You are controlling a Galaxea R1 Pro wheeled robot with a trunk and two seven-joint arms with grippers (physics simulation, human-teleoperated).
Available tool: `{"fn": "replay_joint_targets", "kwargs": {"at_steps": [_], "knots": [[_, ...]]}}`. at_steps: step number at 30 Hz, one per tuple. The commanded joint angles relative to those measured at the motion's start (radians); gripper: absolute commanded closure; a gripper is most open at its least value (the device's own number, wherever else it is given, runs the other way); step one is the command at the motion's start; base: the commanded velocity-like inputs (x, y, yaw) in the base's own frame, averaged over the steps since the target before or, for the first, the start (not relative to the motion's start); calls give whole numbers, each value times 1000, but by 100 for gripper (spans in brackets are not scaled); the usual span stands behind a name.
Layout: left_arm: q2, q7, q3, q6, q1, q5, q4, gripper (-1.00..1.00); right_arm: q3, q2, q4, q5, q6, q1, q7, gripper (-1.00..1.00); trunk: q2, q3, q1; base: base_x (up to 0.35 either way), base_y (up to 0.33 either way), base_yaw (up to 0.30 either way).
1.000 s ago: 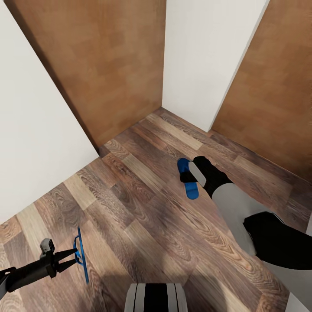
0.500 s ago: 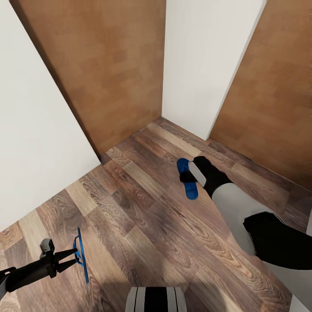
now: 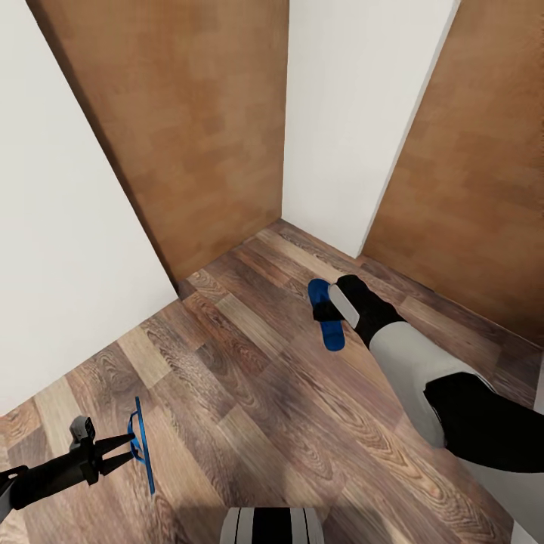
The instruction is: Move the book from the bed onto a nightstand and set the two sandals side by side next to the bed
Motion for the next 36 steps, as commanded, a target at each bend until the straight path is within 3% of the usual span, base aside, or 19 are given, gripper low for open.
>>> {"fn": "replay_joint_targets", "kwargs": {"at_steps": [1,9,16,22,25,30,36], "knots": [[0,-4,0,11,0,-1,0,100,6,-1,0,-13,3,1,-7,100,0,3,-1,0,0,0],[0,-3,-1,11,0,-1,0,100,5,-2,3,-22,3,4,-6,100,2,34,-4,0,0,0],[0,-2,0,11,0,-1,0,100,4,-12,3,-95,-23,15,-4,100,4,61,-7,0,0,0],[0,-1,0,11,0,-1,0,100,4,-45,2,-175,-70,49,22,100,5,84,-10,0,0,0],[0,0,0,9,0,-1,0,100,3,-74,1,-205,-103,69,64,100,6,96,-11,0,0,0],[0,2,0,8,0,-1,0,100,3,-112,1,-218,-156,103,149,100,7,115,-14,0,0,0],[-1,2,-1,6,0,-1,0,100,3,-170,7,-220,-182,198,329,100,8,139,-16,0,0,0]]}}
